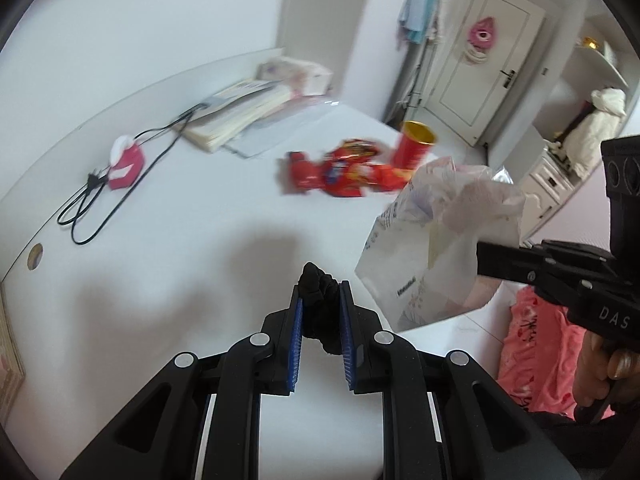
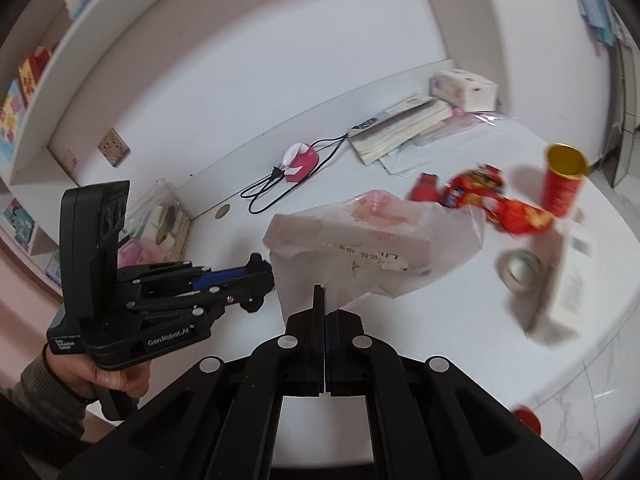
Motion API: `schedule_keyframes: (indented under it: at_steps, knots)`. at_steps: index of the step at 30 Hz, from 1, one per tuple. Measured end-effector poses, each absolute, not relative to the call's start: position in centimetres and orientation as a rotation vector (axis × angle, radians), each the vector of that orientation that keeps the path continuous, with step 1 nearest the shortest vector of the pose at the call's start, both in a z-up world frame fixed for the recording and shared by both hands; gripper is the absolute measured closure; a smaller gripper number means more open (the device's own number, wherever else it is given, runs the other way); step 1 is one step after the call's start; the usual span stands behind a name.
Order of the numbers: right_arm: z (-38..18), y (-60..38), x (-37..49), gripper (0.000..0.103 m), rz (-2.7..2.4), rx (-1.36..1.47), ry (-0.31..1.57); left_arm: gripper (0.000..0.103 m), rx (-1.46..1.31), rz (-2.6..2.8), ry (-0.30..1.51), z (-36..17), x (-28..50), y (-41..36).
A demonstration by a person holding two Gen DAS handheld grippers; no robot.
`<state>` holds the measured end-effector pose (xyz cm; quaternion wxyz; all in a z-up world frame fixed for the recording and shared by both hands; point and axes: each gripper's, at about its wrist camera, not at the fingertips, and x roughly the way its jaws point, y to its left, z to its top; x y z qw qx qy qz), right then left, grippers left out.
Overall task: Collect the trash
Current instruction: 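Carry the plastic bag with the right tool over the orange bin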
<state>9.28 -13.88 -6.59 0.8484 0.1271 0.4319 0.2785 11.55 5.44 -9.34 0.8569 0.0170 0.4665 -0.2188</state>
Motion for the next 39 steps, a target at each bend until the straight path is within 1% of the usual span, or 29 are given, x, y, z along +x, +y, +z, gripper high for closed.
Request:
schedule_keyframes:
  at_steps: [7, 12, 21, 29, 39]
  knots:
    - [-5.0, -20.5, 2.9, 0.103, 0.49, 0.31, 0.876, 0.085, 0.082, -0.574, 0.959, -7.6, 7.7, -0.2]
    - [-5.1, -25.9, -1.1, 0.103, 0.375, 0.374, 0.862, 0.085, 0.127, -0.683, 0.954, -7.2, 6.1, -5.3]
    - [-6.8, -34.8, -5.8, 0.103, 0.164, 0.487, 0.852, 0.084, 0.257, -0.893, 0.992, -8.7, 4.7, -15.0]
    - [-11.7, -39.7, -6.8, 0.103, 0.028, 0.559, 0.929, 0.084, 0.346, -1.006, 1.077, -12.6, 4.4, -21.6]
    - [-23.0, -43.4, -4.8, 0.103, -0.059, 0.639, 1.067, 0.084, 0.376, -1.039, 1.231, -21.7, 6.3, -26.5]
